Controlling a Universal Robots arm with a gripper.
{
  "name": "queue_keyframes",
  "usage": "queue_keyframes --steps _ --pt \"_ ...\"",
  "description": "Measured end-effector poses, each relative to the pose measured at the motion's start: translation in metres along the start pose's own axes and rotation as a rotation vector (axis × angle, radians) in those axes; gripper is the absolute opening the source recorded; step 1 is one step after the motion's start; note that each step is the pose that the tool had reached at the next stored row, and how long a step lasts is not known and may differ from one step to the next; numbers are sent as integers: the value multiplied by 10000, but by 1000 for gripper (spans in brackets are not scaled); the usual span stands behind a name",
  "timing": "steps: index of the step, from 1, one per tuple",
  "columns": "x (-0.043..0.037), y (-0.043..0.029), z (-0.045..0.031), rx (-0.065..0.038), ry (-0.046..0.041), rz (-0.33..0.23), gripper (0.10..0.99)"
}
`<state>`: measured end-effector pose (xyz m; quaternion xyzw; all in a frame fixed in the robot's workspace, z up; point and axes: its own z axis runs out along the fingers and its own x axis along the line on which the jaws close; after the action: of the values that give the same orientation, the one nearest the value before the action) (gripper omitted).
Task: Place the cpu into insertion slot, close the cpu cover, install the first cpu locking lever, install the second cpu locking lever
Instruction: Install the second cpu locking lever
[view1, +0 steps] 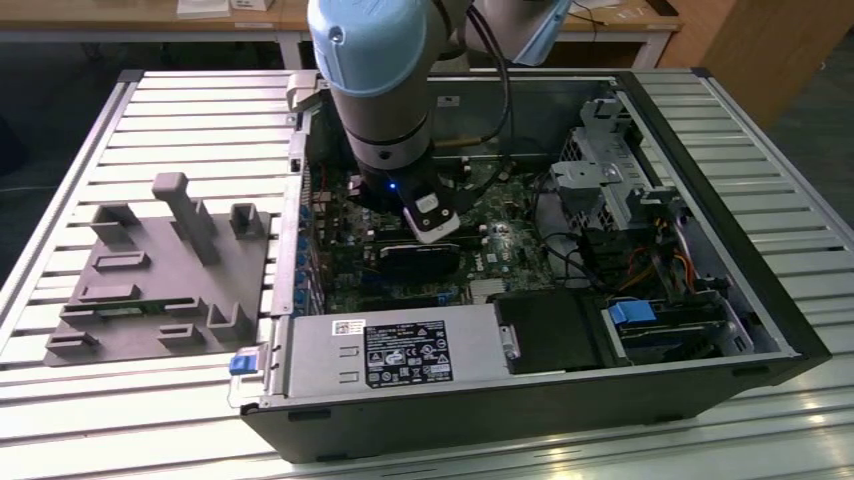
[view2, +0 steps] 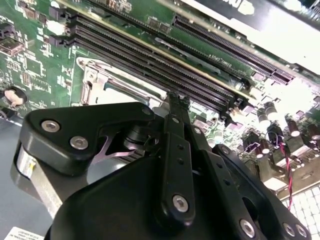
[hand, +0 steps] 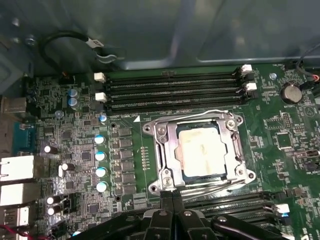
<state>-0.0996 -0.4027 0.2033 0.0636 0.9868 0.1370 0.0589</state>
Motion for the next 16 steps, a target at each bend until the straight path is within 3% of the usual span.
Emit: queue_keyframes --steps 2,6,16 --pt "9 -11 9 -103 11 14 102" --pt "27 -35 33 -215 23 27 102" --pt "18 -108 16 -253 26 33 102"
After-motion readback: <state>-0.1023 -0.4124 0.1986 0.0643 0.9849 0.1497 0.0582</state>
